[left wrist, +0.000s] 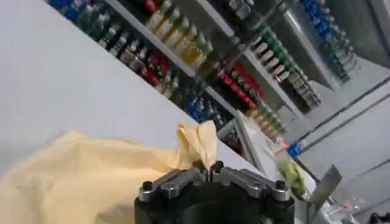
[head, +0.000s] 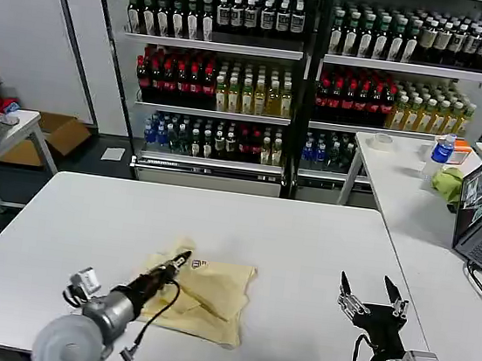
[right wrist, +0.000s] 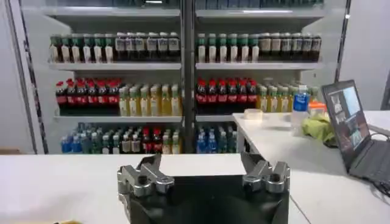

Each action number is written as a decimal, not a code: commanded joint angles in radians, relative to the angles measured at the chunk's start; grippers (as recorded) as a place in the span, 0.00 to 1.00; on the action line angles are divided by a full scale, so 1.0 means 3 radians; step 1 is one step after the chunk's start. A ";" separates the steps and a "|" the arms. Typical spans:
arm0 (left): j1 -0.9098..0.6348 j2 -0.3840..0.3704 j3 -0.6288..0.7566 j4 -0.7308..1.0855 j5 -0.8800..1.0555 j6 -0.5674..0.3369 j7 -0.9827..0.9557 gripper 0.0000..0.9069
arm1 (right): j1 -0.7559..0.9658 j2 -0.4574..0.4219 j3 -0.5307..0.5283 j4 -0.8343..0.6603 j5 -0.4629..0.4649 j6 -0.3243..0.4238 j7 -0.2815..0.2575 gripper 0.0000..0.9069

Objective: Fold and organize the clothes.

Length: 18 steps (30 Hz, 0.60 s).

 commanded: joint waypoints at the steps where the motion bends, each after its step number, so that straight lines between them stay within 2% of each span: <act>1: -0.0286 -0.0231 0.0495 0.0345 0.0226 0.0024 0.0010 1.00 | 0.0044 -0.0010 -0.0011 -0.0037 0.0019 -0.0003 0.0002 1.00; 10: -0.0209 -0.0244 0.0454 0.0010 0.0165 0.0006 0.0061 1.00 | 0.0137 -0.0075 -0.0037 -0.0085 0.0067 -0.0013 0.0009 1.00; 18: 0.0149 0.0121 -0.0208 -0.0211 0.0226 0.0033 0.0067 1.00 | 0.0185 -0.0089 -0.0069 -0.0129 0.0075 -0.0011 0.0000 1.00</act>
